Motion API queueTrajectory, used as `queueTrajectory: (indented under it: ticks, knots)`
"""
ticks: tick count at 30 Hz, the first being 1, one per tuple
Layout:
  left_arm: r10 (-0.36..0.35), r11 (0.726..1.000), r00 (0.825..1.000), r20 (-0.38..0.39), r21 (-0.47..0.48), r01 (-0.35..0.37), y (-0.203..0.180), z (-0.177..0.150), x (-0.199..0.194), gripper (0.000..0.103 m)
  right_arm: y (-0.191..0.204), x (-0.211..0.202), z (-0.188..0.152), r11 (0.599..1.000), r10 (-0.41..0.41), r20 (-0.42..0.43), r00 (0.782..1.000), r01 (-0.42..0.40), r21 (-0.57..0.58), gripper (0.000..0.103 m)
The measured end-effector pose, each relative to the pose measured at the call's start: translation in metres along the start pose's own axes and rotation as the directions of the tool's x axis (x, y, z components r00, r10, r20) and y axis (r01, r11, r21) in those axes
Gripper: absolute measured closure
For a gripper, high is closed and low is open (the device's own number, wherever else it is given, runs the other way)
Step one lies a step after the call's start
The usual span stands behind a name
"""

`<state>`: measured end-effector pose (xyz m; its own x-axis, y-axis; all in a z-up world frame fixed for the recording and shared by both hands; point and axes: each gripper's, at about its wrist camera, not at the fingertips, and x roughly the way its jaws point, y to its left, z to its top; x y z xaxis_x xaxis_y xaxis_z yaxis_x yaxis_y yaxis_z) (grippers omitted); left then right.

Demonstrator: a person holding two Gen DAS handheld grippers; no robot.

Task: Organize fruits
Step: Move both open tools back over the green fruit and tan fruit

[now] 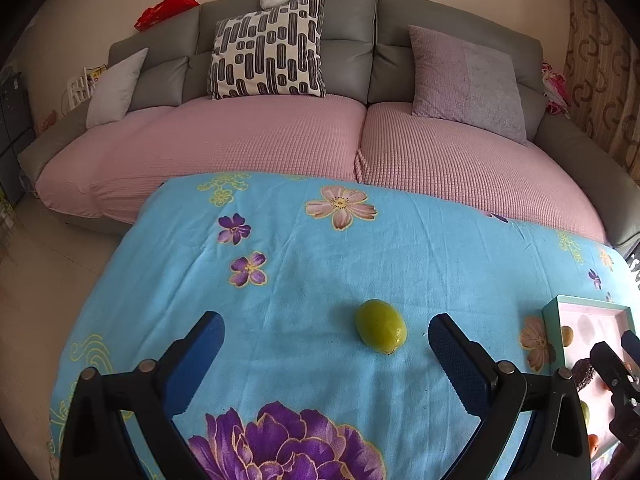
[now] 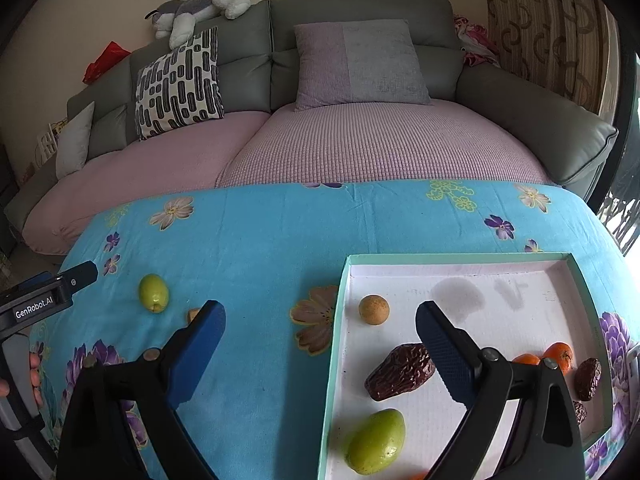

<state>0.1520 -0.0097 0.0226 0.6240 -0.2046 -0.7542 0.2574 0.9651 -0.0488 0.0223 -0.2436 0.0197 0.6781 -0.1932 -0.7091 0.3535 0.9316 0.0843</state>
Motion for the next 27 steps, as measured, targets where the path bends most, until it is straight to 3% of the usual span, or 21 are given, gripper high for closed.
queueTrajectory:
  ticks: [4,13,16,20,24,27]
  knots:
    - [-0.03,0.999,1.0,0.009,0.013,0.03,0.001,0.003,0.002,0.0,0.015,0.001,0.002,0.999,0.014,0.006,1.0,-0.013,-0.04,0.007]
    - [-0.017,0.996,0.993,0.116,0.088,0.007,0.001,0.01,0.0,0.0,0.04,0.013,0.009,0.995,0.032,-0.018,0.999,-0.033,-0.097,0.017]
    - [-0.027,0.997,0.989,0.145,0.076,0.016,0.006,0.014,0.004,0.0,0.047,0.019,0.011,0.993,0.039,-0.027,0.999,-0.042,-0.115,0.029]
    - [-0.051,0.998,0.991,0.123,0.038,0.047,0.016,0.018,0.013,0.0,0.052,0.032,0.012,0.992,0.053,-0.054,0.997,-0.059,-0.114,0.031]
    - [-0.014,0.999,0.994,0.108,0.049,0.009,0.018,0.02,0.02,0.0,0.055,0.045,0.013,0.991,0.069,-0.083,0.994,-0.078,-0.109,0.038]
    - [-0.05,0.998,0.994,0.098,0.034,0.047,0.021,0.02,0.022,0.0,0.058,0.052,0.013,0.991,0.082,-0.098,0.992,-0.091,-0.096,0.038]
